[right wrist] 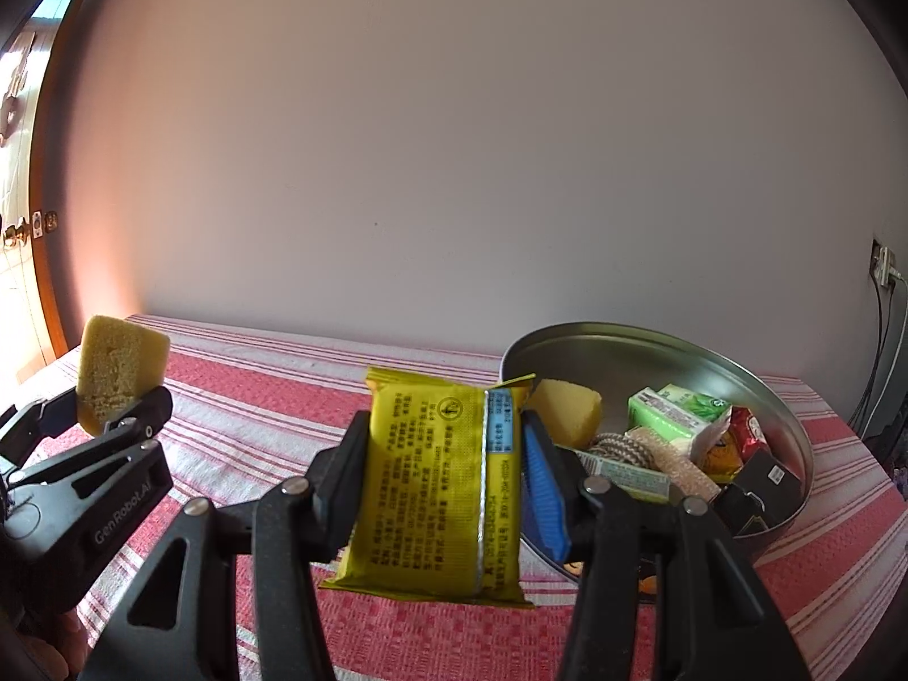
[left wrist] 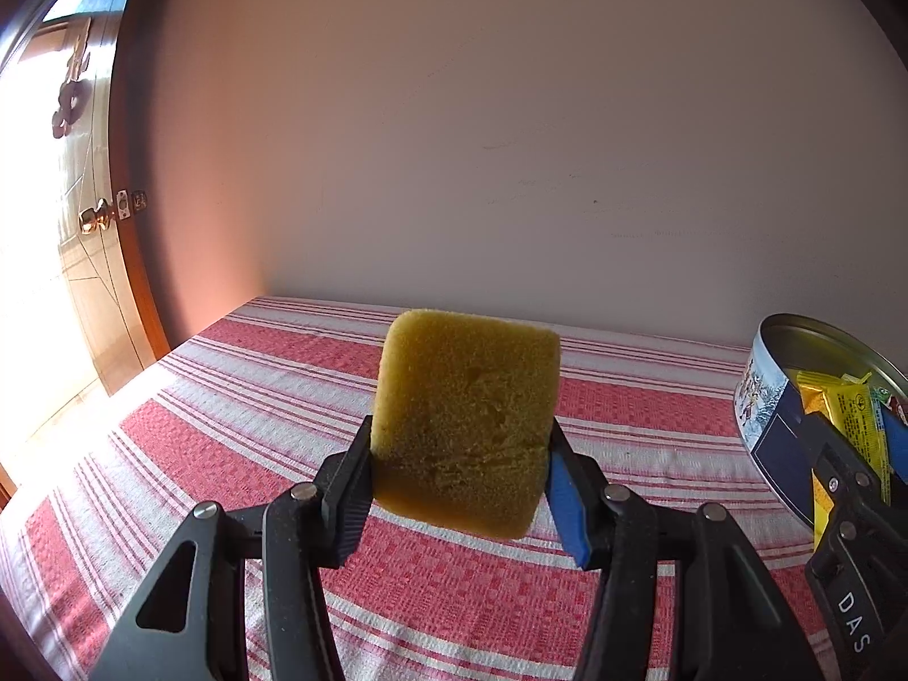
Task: Organize objects
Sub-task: 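Carry the yellow sponge and yellow packet over the blue tin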
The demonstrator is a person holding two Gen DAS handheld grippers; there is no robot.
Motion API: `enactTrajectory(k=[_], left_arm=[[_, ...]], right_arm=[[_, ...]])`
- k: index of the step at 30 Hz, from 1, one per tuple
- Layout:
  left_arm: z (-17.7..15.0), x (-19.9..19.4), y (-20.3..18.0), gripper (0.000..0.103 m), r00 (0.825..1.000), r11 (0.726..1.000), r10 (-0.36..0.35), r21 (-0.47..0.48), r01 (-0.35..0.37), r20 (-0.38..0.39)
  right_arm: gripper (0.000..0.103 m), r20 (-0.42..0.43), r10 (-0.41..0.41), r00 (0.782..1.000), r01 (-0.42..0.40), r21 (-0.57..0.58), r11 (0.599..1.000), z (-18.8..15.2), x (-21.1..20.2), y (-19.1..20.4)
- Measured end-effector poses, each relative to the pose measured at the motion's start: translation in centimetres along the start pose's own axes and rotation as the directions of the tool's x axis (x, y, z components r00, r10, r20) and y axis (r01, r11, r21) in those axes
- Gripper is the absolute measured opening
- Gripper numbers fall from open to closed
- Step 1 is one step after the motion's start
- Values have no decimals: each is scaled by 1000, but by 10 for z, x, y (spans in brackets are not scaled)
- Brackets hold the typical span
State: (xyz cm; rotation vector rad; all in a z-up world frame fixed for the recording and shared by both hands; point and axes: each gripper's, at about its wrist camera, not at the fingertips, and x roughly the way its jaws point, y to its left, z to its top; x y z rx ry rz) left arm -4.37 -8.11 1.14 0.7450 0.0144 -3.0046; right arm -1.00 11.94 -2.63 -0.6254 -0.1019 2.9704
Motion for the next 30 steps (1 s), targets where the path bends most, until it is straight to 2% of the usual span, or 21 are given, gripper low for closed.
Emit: enactTrajectory(k=[11, 30], left_arm=[[-8, -10, -22, 56, 1000, 1000, -11, 21, 11, -3], [-13, -17, -24, 56, 1000, 1000, -16, 16, 16, 10]], right_arm=[[51, -7, 21, 1000, -21, 10, 1000, 3, -2, -17], [51, 0, 23, 1000, -23, -12, 1000, 1, -9, -16]])
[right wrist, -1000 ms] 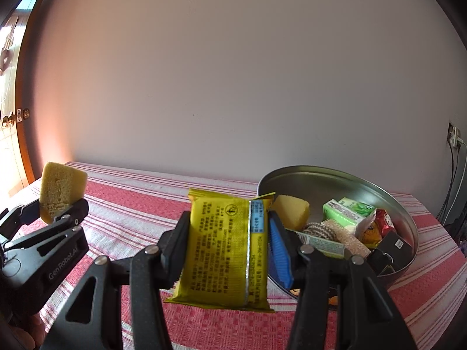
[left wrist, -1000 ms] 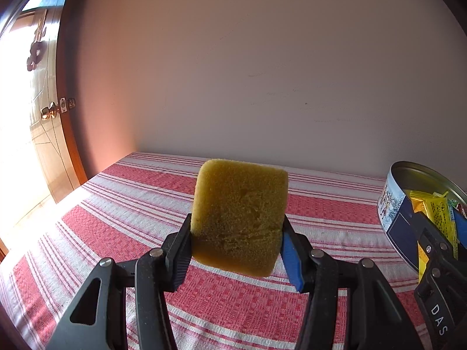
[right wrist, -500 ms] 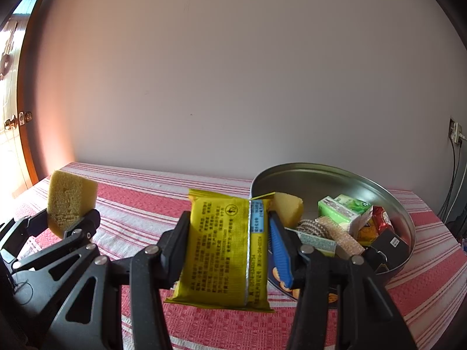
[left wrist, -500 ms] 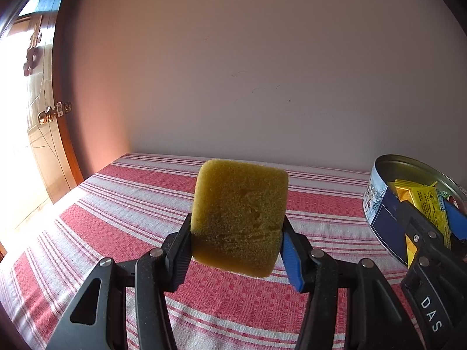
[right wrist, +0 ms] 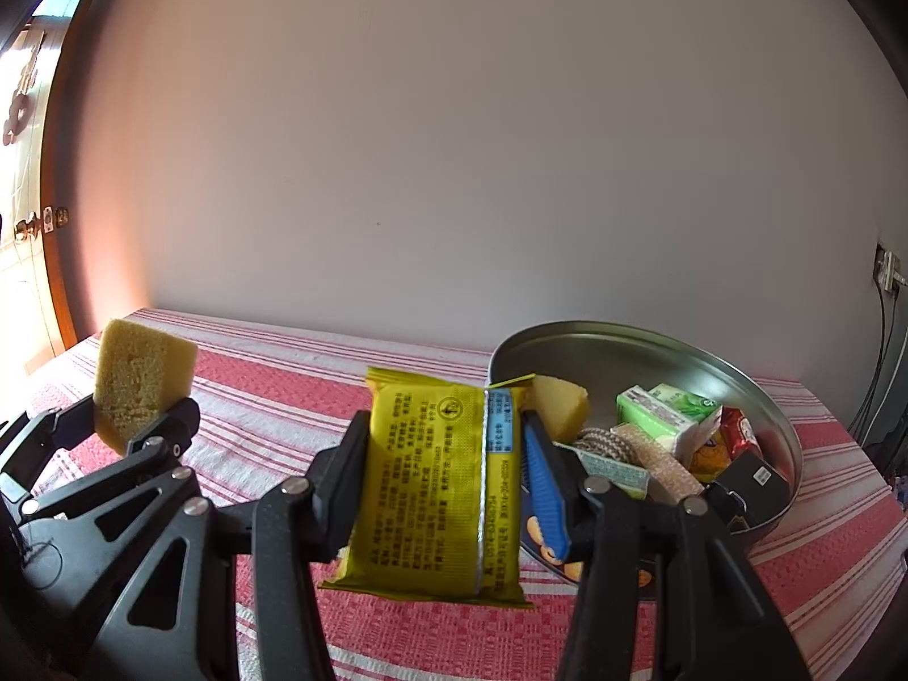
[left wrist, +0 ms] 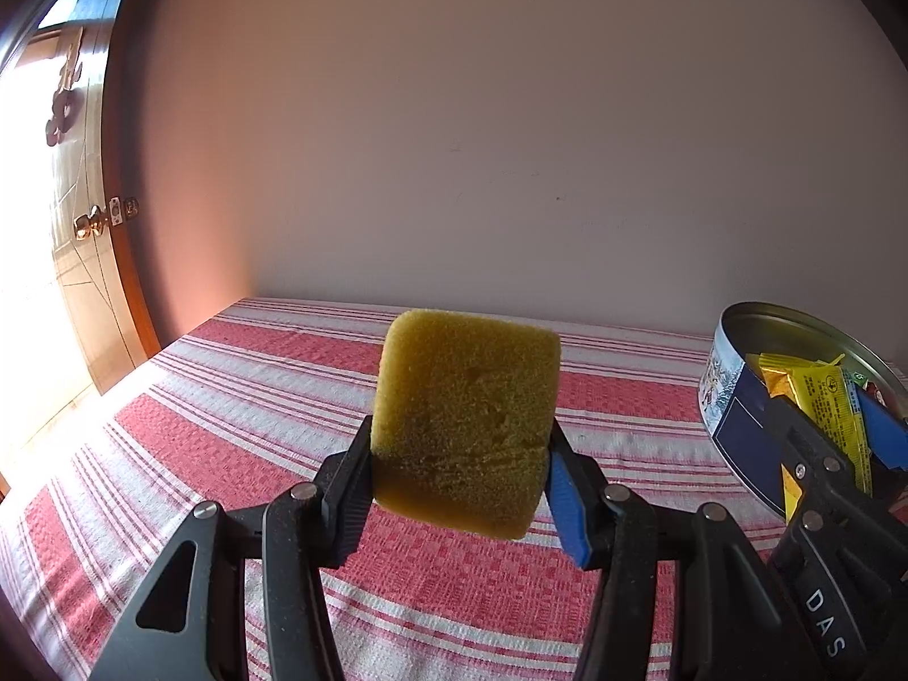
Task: Organize objects
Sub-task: 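Carry the yellow sponge and yellow packet over the blue tin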
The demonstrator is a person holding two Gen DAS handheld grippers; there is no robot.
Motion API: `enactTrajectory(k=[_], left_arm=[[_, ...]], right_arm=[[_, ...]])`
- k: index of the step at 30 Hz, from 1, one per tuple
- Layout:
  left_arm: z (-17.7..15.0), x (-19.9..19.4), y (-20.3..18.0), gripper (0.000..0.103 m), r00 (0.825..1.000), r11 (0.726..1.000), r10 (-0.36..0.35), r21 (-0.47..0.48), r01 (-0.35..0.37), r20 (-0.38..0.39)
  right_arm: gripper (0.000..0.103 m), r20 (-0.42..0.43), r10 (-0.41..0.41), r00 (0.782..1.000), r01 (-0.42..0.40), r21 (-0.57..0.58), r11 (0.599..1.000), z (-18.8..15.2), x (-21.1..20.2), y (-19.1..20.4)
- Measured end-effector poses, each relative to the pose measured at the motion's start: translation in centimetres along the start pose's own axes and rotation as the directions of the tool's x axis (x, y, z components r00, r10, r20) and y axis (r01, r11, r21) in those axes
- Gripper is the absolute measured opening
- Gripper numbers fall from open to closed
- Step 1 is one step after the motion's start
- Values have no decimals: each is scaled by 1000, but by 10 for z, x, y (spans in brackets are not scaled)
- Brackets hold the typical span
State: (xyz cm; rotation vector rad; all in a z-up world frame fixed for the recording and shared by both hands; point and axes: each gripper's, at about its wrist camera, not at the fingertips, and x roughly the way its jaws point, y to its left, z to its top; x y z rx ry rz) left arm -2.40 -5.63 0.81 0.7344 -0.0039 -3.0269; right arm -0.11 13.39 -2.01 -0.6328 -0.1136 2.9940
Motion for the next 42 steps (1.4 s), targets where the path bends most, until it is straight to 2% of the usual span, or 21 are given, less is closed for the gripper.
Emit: enactTrajectory(k=[42], left_arm=[[-4, -1, -8, 56, 1000, 1000, 10, -9, -10, -1]], right_arm=[[51, 38, -31, 999, 32, -33, 999, -4, -21, -5]])
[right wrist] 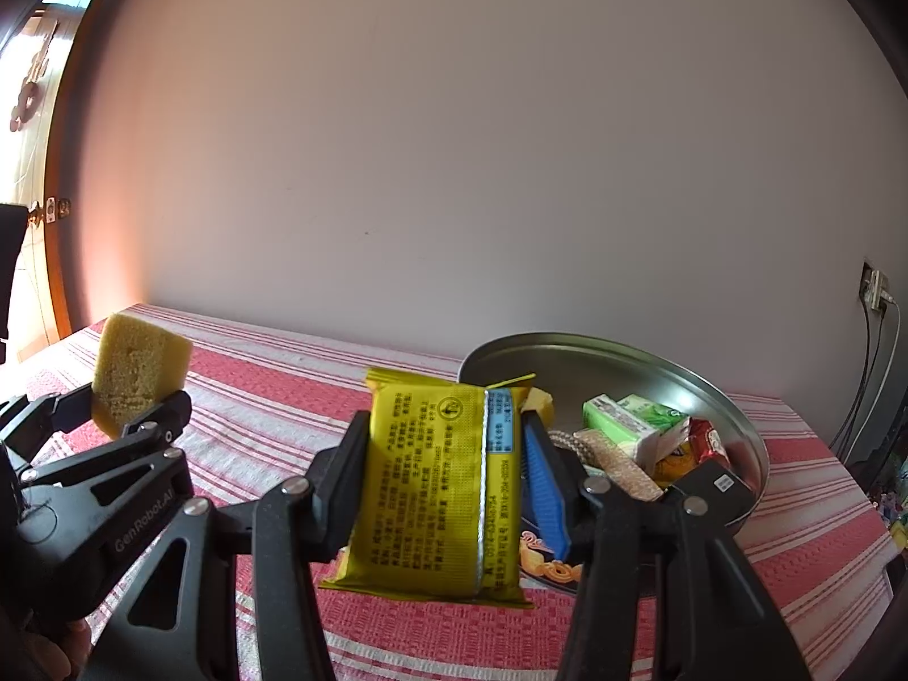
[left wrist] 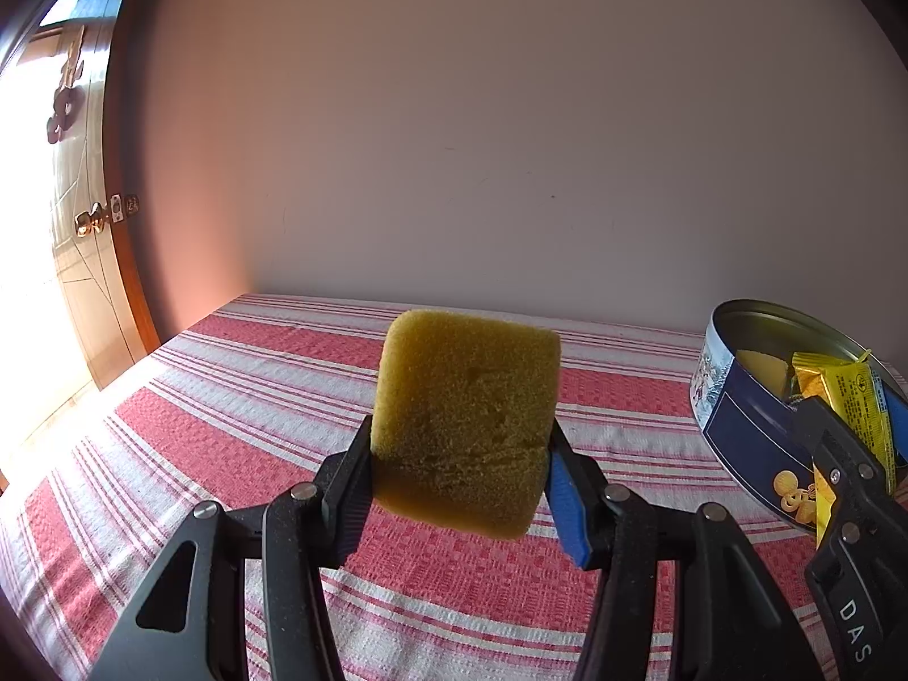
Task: Organize objects
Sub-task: 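Carry the yellow sponge and yellow packet over the blue tin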
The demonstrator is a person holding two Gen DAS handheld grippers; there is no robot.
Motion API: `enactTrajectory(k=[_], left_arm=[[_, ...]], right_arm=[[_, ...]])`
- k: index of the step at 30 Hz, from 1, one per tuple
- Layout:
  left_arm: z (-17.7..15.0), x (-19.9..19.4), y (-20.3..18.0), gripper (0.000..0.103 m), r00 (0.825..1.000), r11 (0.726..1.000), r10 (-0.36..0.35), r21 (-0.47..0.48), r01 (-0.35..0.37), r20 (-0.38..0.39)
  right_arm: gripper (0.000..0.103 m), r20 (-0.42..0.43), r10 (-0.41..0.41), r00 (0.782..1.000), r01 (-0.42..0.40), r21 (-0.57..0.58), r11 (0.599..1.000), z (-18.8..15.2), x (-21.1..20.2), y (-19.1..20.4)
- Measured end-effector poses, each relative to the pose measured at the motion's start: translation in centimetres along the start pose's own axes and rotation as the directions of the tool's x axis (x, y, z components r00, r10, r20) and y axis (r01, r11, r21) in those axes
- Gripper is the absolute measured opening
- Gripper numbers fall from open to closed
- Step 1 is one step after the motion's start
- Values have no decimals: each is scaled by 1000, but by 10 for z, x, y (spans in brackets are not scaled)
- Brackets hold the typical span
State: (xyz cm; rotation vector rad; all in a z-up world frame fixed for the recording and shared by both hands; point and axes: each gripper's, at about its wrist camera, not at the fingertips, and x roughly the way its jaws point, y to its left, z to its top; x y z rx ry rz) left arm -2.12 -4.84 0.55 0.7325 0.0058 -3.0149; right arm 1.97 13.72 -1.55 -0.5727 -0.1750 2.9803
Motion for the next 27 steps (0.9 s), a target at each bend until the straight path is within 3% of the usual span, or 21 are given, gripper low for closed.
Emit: enactTrajectory(k=[27], left_arm=[[-2, 7, -55, 56, 995, 995, -92, 20, 93, -46]], right_arm=[[51, 67, -78, 995, 75, 37, 996, 0, -17, -65]])
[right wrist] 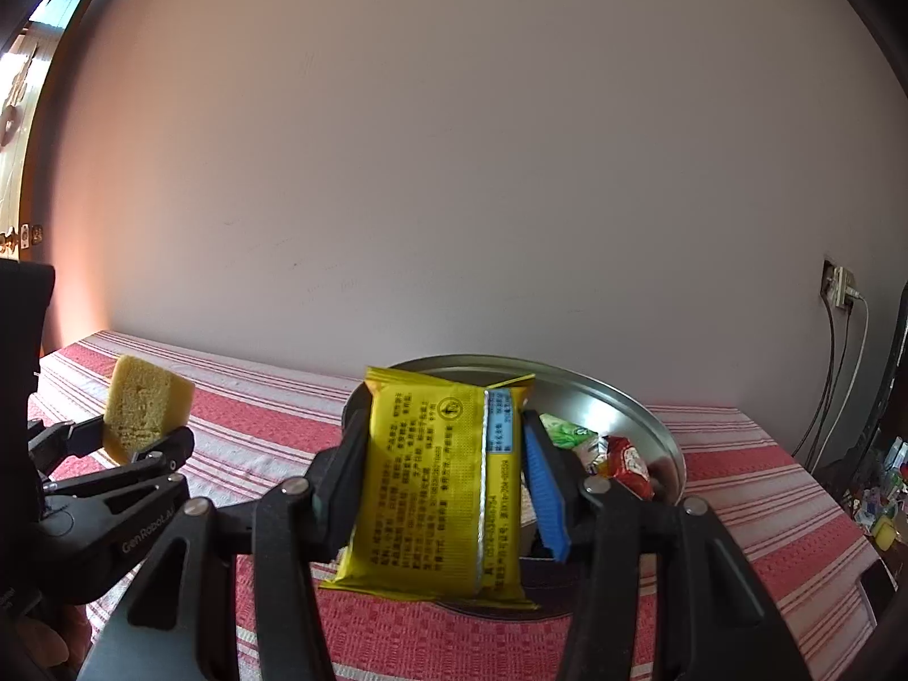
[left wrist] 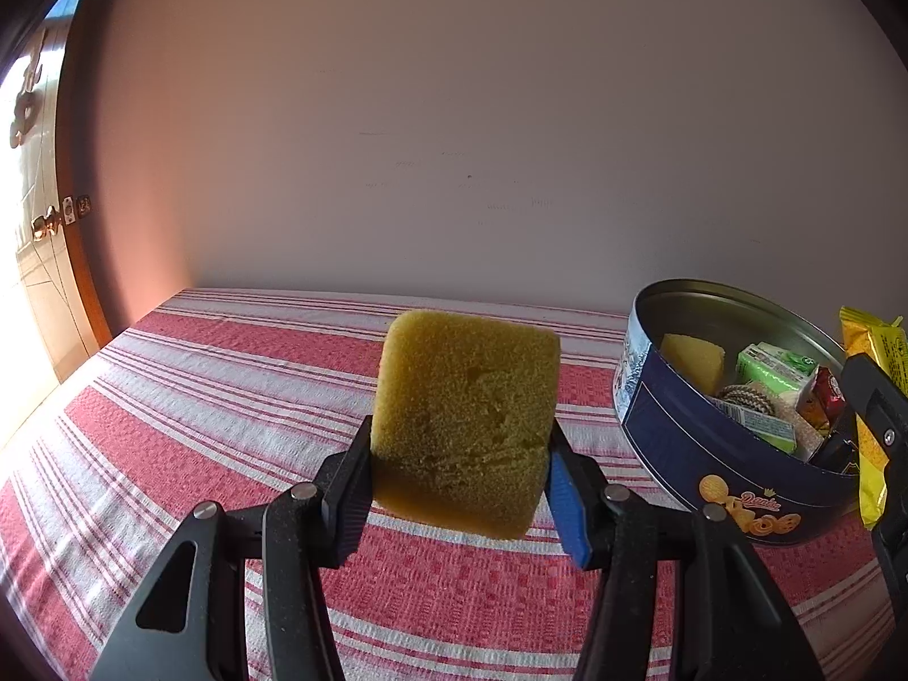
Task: Organize objects
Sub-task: 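Carry the yellow sponge and yellow packet over the blue tin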
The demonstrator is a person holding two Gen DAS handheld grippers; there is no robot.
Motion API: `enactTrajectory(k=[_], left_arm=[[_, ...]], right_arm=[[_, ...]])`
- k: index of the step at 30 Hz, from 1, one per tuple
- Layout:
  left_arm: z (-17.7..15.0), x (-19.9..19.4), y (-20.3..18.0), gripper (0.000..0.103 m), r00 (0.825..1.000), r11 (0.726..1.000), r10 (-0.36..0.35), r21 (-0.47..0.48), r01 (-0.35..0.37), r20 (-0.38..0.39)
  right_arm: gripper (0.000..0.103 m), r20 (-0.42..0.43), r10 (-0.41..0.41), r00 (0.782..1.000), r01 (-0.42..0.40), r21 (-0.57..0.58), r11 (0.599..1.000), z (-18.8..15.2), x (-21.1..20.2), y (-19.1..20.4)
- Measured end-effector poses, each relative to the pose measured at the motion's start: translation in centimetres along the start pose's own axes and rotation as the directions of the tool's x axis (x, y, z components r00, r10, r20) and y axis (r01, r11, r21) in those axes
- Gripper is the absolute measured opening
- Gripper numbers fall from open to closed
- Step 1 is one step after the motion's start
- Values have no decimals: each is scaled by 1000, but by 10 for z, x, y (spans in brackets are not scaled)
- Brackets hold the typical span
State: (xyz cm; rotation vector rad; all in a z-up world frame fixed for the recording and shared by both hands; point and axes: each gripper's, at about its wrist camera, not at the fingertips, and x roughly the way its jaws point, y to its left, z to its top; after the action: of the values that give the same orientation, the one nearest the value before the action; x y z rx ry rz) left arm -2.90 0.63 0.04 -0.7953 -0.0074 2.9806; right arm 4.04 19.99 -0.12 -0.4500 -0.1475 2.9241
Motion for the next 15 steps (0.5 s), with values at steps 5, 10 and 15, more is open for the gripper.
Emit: enactTrajectory(k=[5, 10, 15], left_arm=[[3, 1, -7, 56, 1000, 1000, -13, 1, 13, 2], [11, -4, -13, 56, 999, 999, -38, -8, 38, 24], [20, -7, -25, 56, 996, 997, -79, 2, 79, 35]], right_arm=[[51, 16, -19, 1000, 19, -2, 1000, 1, -2, -10], [51, 19, -37, 999, 36, 15, 999, 3, 0, -22], [51, 25, -65, 998, 64, 31, 997, 5, 2, -35]])
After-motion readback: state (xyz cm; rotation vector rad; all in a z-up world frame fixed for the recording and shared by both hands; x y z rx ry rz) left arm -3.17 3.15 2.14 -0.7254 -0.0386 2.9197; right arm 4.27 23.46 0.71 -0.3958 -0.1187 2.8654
